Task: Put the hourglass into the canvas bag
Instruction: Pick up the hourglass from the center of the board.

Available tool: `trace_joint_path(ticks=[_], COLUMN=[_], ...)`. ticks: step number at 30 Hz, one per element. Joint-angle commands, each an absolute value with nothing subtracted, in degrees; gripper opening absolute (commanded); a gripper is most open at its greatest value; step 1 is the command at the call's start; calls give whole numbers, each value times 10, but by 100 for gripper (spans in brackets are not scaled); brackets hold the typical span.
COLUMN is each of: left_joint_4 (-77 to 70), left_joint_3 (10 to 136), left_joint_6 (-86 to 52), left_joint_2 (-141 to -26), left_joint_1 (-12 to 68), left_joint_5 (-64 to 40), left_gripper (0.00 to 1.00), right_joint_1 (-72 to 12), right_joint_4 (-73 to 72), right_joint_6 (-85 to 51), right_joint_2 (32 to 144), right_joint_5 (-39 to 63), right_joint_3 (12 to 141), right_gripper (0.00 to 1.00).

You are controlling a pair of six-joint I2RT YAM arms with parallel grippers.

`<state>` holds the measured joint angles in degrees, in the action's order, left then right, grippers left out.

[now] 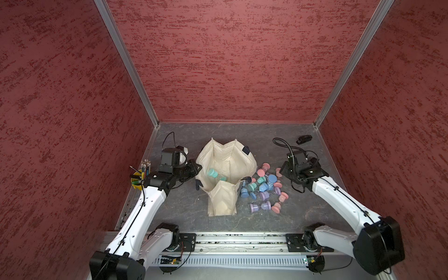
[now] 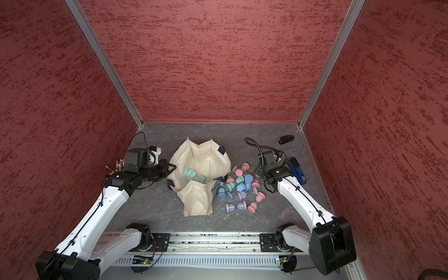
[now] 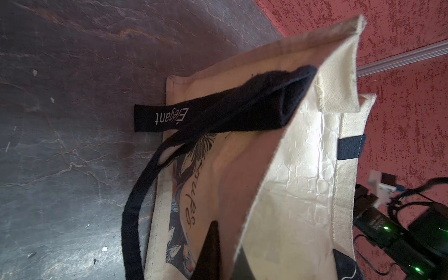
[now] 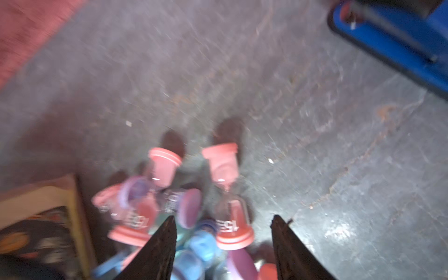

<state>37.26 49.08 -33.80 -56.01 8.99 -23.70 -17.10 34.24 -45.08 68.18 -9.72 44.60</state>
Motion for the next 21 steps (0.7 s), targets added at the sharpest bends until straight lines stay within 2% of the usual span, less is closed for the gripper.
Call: trace_joint_path(ticks=[1,18,21], left_joint_4=[371,368,367], left_joint_3=[507,498,498], left_joint_6=[-330,-327,-327], left_joint_2=[-563,-557,-557], left_joint_1=[88,88,88], left_joint_5=[-248,-249,-248], left_gripper=[10,8,8], right_joint_1=[-150,-126,-126], right_joint_4=[292,255,250], right_joint_6=[-430,-382,-380], right_joint_2=[696,794,805], right_joint_5=[-35,17,20], right_joint_3=[437,437,438], right_gripper=[62,56,51])
